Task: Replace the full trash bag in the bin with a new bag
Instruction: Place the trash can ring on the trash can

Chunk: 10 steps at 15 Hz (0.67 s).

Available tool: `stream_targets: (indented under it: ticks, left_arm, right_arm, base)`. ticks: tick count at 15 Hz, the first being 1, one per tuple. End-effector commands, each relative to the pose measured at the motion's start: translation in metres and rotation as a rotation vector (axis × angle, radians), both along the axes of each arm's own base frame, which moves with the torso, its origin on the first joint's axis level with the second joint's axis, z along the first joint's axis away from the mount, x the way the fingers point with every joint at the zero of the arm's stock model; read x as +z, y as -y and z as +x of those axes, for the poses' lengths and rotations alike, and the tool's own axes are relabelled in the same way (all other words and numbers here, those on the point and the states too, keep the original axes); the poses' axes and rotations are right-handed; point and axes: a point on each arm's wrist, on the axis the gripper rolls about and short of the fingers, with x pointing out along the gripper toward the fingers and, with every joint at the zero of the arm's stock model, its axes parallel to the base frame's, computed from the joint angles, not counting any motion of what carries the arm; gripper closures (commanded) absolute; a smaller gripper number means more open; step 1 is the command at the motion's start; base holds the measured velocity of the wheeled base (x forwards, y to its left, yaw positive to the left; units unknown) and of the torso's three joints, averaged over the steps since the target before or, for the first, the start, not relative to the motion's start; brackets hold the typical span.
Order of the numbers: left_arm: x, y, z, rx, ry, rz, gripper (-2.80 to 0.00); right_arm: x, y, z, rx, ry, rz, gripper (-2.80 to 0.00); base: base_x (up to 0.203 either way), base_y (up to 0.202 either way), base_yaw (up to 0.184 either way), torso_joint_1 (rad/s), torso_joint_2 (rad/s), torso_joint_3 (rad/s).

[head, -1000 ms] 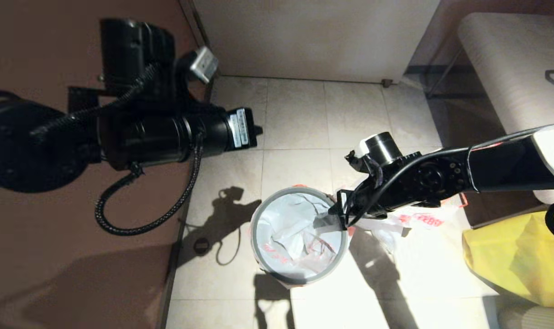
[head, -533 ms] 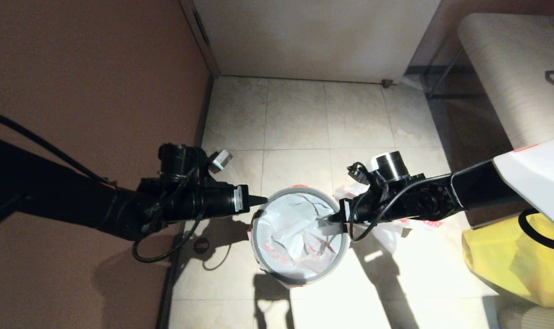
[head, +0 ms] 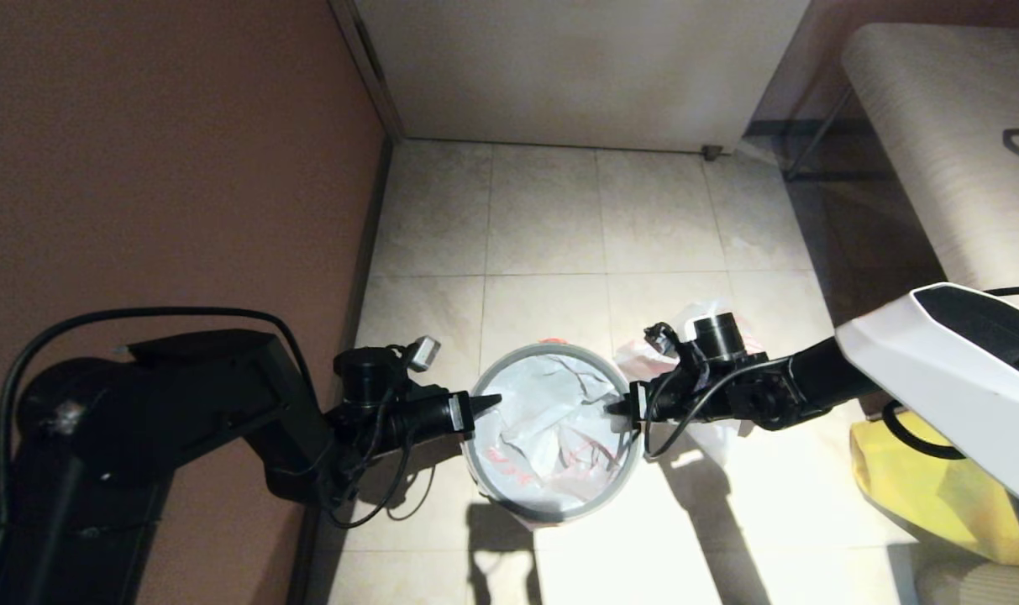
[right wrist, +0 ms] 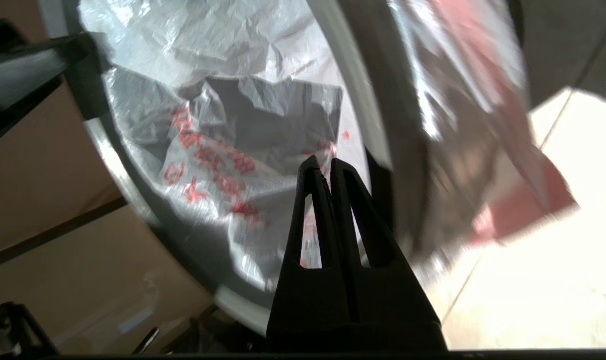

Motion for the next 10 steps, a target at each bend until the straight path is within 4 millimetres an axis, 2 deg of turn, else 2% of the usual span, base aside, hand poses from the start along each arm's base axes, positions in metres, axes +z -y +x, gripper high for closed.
stream_targets:
  ticks: [1,3,4,8,10]
  left_arm:
    - [-0.035,-0.003,0.014,0.023,-0.044,0.023,0.0]
    - [-0.034,-0.009,0.02,0.055,-0.046,0.034,0.0]
    - [-0.035,-0.009,0.02,0.056,-0.051,0.036,0.0]
    - [-0.027,-0.007,0.016,0.051,-0.04,0.033,0.0]
    - [-0.002,-0.003,0.012,0.068,0.01,0.031,0.0]
  right_arm:
    - [-0.028,0.0,0.009,-0.009,-0.036,-0.014,0.0]
    - [-0.039,-0.003,0.02,-0.045,-0.016,-0.039,0.0]
    - [-0.036,-0.005,0.021,-0.055,0.0,-0.045,0.0]
    - [0.0,-0.003,0.011,-0.056,0.052,-0.029,0.0]
    - [0.012,0.0,0.001,-0.068,0.072,-0.059,0.0]
  base:
    - [0.0,0.0,0.0,0.0,0.0,0.0]
    - [0.0,0.0,0.0,0.0,0.0,0.0]
    - [0.0,0.0,0.0,0.0,0.0,0.0]
    - [0.0,0.0,0.0,0.0,0.0,0.0]
    - [0.0,0.0,0.0,0.0,0.0,0.0]
